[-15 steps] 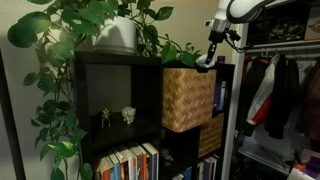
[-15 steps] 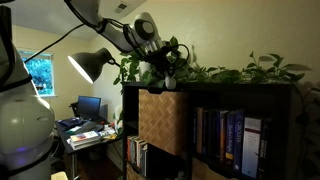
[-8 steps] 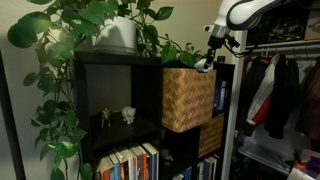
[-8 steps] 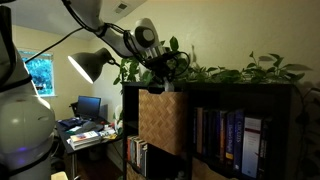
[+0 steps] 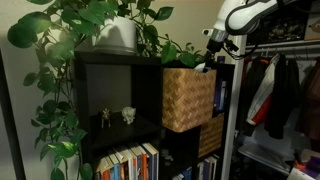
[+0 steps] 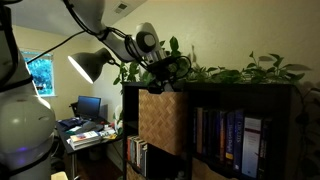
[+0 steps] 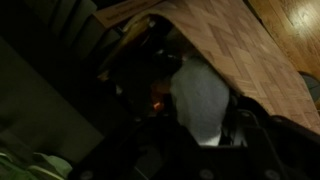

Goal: Slightly pull out the reed basket, put the two plushies on top of the bookshelf into it, then push it back

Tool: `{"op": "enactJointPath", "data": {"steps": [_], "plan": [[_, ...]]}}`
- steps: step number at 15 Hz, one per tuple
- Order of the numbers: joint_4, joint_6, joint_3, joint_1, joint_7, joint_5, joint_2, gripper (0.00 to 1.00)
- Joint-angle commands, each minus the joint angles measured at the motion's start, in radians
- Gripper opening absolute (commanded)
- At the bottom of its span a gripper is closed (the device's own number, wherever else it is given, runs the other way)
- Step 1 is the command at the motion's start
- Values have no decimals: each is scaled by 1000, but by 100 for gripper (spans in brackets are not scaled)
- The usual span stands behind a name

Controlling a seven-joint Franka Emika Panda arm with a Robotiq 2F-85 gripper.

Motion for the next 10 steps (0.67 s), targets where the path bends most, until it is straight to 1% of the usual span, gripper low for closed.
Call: {"op": "enactJointPath", "data": {"steps": [1,2,4,5,10], "plan": [[-10,-12,-8,12,-11,8,-40,77],[-8,-21,-4,10,3,5,-49,85],[-9,-36,-1,10,18,9,-69,96],[-11,-50,0,11,27,14,-82,99],[-17,-161,9,23,112,70,-136,100]]}}
